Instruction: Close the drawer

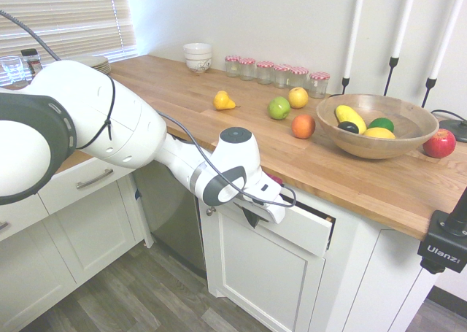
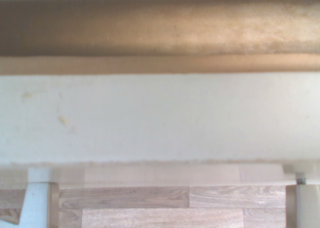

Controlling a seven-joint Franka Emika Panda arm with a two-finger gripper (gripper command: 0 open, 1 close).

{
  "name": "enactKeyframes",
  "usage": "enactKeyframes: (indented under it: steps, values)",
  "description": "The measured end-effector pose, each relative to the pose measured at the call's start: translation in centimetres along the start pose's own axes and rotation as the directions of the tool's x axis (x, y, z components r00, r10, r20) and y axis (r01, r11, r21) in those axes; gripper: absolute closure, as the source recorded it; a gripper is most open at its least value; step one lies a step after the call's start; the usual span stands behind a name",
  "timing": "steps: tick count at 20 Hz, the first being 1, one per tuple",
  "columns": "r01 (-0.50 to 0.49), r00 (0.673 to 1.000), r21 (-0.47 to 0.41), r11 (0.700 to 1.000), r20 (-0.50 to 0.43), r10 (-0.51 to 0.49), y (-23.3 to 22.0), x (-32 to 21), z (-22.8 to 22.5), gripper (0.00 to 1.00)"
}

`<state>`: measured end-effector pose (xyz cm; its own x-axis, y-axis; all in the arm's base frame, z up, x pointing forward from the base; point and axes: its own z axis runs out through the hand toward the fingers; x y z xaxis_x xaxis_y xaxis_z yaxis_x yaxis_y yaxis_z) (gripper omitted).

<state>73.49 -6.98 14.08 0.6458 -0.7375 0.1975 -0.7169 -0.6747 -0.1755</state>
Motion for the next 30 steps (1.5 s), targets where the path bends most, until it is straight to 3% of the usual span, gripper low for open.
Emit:
enactKeyframes:
  steps: [1, 9, 14, 21, 30]
  values:
    - [-0.003, 1.0, 0.002, 1.0, 0.002, 0.003, 0.0, 0.0, 0.0, 0.0]
    - [-0.014, 0.997, -0.044, 0.999, 0.075, 0.017, 1.4, -1.2, 0.6, 0.0]
    - [-0.033, 0.986, -0.089, 0.995, 0.157, 0.047, 4.7, -3.5, -1.1, 0.0]
    - [-0.011, 0.972, -0.133, 0.991, 0.232, 0.042, 9.7, -7.9, -6.5, 0.0]
    - [0.07, 0.965, -0.18, 0.981, 0.26, -0.021, 15.4, -13.8, -13.1, 0.0]
